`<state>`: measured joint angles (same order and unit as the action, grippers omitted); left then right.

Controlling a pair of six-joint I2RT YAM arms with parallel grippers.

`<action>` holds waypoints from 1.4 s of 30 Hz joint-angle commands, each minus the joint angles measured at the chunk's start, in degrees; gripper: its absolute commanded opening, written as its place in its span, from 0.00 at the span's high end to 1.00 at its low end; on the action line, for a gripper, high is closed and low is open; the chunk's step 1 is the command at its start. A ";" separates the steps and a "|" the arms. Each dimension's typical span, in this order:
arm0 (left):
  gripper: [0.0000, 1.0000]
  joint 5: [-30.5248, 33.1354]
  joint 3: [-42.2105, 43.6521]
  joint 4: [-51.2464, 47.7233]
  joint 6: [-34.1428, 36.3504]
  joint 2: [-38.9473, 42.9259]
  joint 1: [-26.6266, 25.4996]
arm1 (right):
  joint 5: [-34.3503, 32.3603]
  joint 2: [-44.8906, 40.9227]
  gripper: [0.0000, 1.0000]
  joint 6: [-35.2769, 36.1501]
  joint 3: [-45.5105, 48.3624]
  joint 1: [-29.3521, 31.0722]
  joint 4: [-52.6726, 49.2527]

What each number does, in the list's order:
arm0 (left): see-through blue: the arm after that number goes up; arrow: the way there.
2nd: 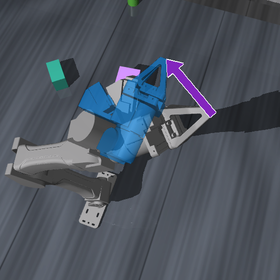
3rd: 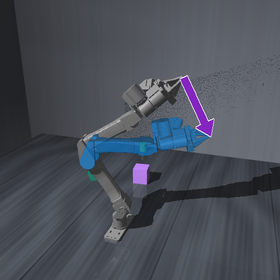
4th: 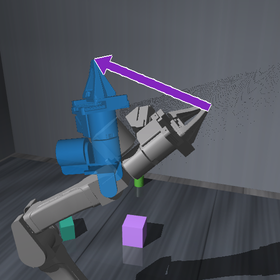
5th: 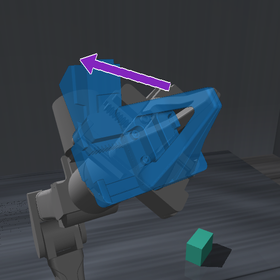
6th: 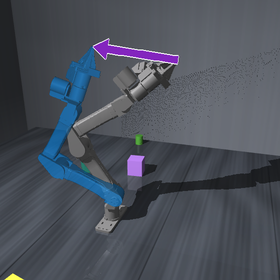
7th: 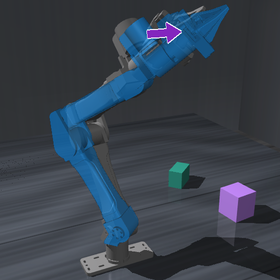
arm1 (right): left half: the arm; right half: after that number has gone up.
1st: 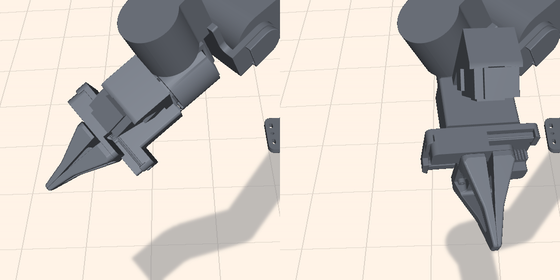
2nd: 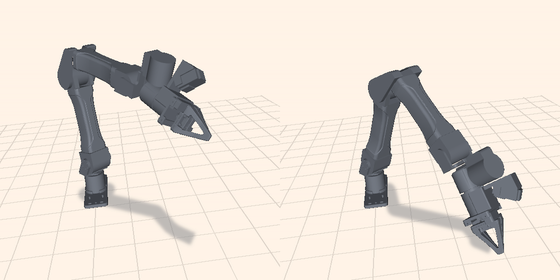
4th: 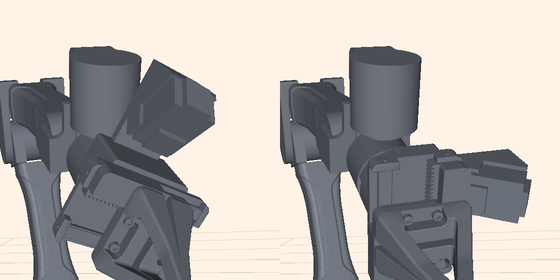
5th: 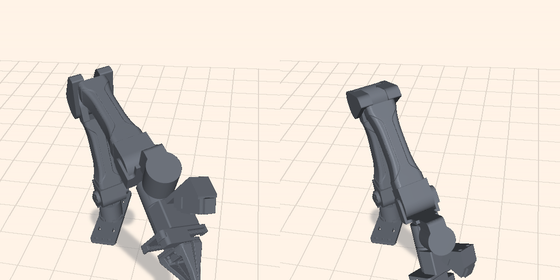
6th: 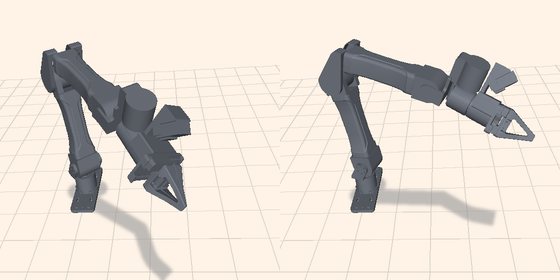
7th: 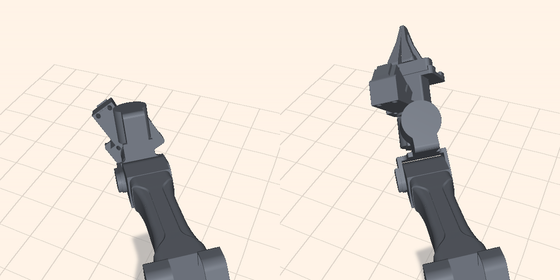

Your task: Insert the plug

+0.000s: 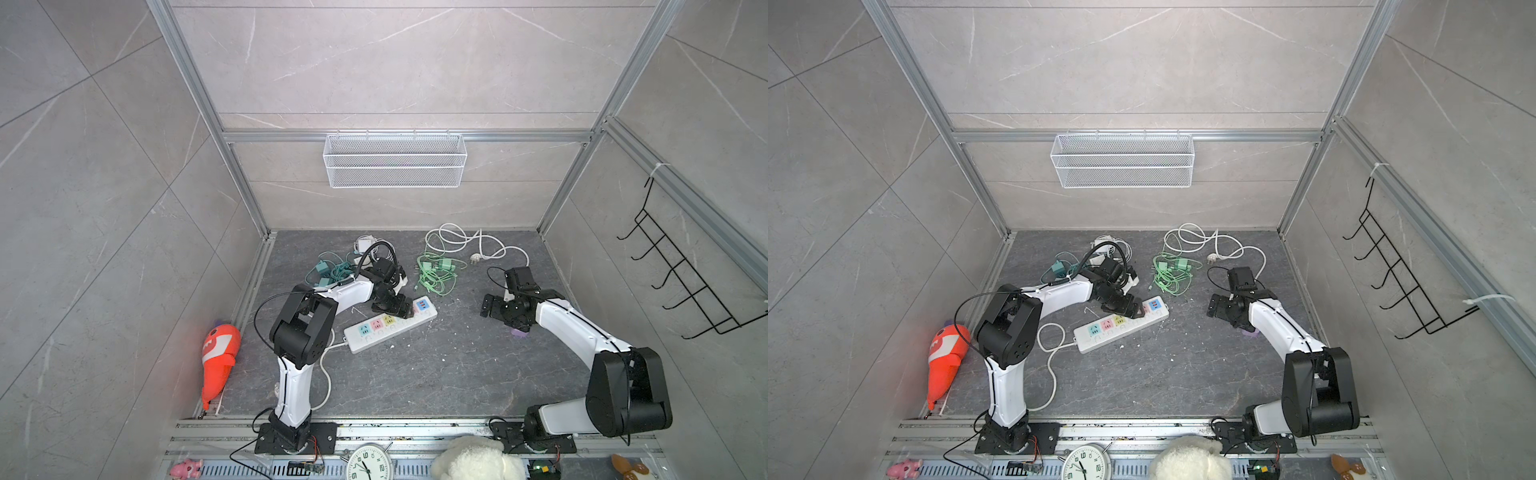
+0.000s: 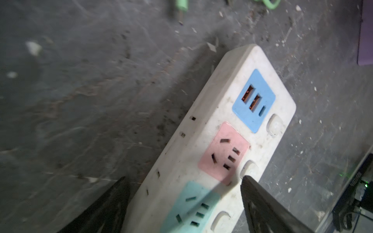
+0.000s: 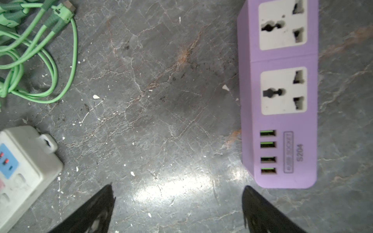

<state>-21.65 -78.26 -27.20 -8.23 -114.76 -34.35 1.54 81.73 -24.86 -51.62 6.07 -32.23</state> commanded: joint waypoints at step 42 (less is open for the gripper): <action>0.05 19.99 -7.69 -7.32 -17.81 4.34 28.81 | 1.26 -8.30 0.01 -4.94 3.35 9.84 0.76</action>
<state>-0.54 -85.08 -34.52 -23.73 -110.04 -5.28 3.90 74.22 -28.99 -49.25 15.53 -30.63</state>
